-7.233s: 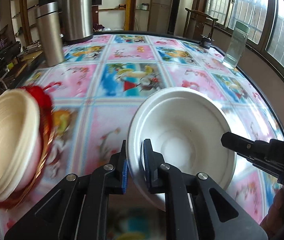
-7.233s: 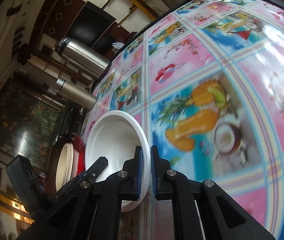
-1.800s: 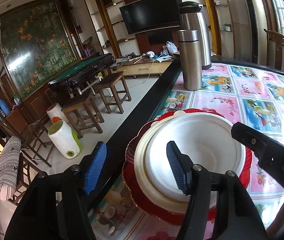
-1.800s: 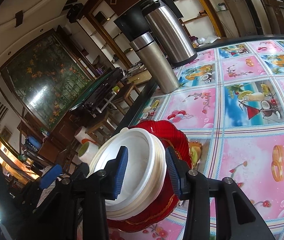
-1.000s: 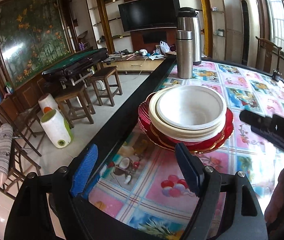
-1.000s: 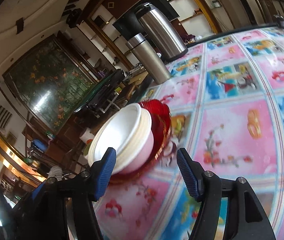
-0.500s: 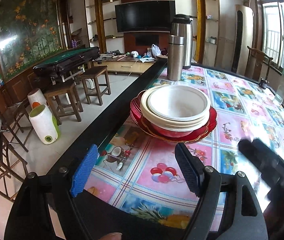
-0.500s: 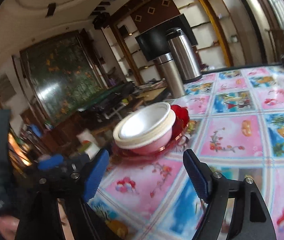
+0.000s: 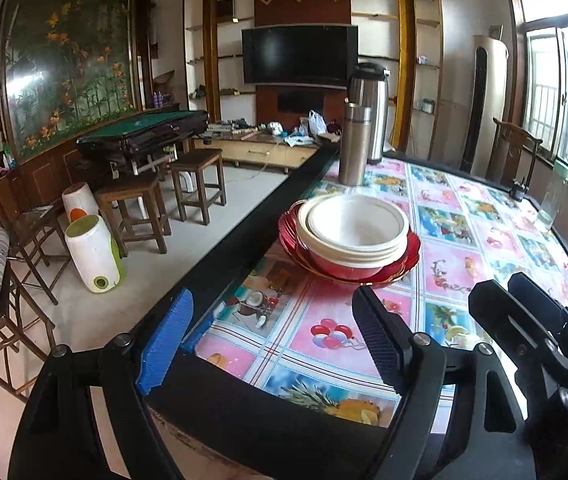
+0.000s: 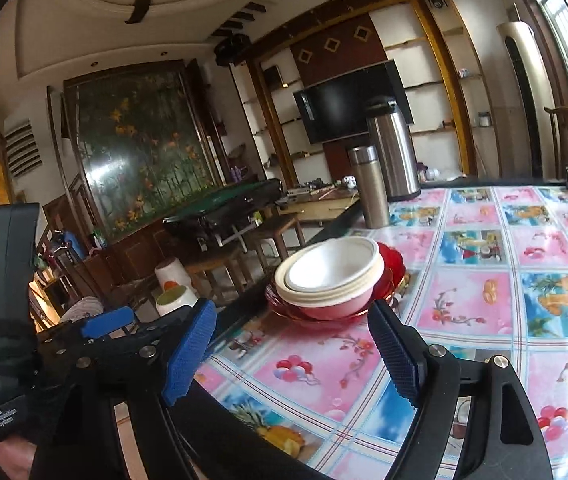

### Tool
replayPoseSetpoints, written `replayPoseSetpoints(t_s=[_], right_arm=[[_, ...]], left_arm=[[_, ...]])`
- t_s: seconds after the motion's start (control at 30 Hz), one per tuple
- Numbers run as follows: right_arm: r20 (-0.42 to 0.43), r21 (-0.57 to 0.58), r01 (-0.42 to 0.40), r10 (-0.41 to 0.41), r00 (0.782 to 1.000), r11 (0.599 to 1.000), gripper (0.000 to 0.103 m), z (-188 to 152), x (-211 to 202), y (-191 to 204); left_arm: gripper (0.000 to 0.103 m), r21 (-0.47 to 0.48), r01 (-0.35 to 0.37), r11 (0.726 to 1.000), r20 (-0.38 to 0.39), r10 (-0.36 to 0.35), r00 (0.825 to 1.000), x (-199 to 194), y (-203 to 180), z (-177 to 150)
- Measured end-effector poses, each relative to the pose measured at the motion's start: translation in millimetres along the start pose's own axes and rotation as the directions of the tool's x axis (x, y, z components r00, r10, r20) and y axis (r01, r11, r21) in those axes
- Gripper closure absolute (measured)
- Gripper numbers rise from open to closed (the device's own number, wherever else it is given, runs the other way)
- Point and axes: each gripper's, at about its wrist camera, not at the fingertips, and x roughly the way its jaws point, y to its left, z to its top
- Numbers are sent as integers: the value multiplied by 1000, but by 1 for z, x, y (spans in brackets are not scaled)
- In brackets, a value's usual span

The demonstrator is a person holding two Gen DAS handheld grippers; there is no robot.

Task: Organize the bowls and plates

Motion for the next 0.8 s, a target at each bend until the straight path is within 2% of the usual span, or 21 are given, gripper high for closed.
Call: replayPoseSetpoints(t_s=[0.43, 0.63, 0.8], right_arm=[[34, -26, -3, 4, 999, 1000, 22, 4, -27, 23], [44, -11, 2, -2, 999, 1000, 22, 5, -29, 18], [46, 5, 3, -3, 999, 1000, 22, 6, -29, 13]], left_arm=[[20, -17, -4, 1000, 32, 5, 999, -31, 12, -7], [20, -7, 0, 1000, 44, 0, 999, -34, 8, -9], [20, -6, -13, 1000, 88, 13, 996, -38, 5, -9]])
